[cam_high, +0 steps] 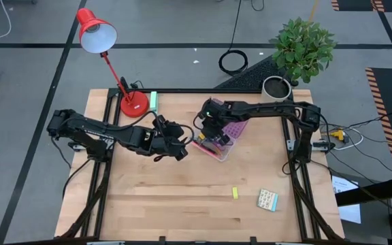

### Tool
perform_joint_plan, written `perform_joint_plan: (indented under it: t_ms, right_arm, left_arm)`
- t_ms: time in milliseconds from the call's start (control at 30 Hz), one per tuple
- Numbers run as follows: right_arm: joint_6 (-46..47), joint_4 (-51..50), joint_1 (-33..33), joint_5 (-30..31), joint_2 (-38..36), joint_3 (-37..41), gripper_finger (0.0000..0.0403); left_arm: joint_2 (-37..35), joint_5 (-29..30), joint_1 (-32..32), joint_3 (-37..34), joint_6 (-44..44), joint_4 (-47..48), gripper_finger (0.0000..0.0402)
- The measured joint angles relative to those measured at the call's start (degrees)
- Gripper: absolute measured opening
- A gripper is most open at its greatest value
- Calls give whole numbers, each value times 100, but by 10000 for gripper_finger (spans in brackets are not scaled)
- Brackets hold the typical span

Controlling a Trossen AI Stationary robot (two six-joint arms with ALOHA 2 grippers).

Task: Pack school essentials
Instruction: Put the yellow crayon box into the purple supply box

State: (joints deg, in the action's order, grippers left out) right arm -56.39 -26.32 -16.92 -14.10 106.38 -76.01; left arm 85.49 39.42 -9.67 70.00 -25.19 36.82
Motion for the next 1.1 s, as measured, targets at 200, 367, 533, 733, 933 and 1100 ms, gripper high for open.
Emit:
perform_joint_plan:
  t_ms: [200, 367, 533, 733, 933, 1100]
  right_arm:
    - [-22, 36, 269, 795, -6, 0, 124]
    - [-54, 148, 473, 1384, -6, 1, 115]
    - [-128, 193, 661, 1993, -87, 4, 114]
    - [47, 330, 777, 2021, -349, 4, 112]
    - [43, 776, 784, 2010, -369, 58, 112]
    - [-494, 1780, 865, 2181, -367, 599, 112]
  left_arm:
    - [0, -11, 0, 0, 2, 0, 273]
    - [0, -11, 0, 2, 55, -19, 273]
    - [0, -11, 0, 2, 68, -49, 273]
    - [0, -11, 0, 4, 74, -61, 273]
    - [-1, -10, 0, 4, 96, -96, 273]
    - [-1, -9, 0, 7, 96, -96, 273]
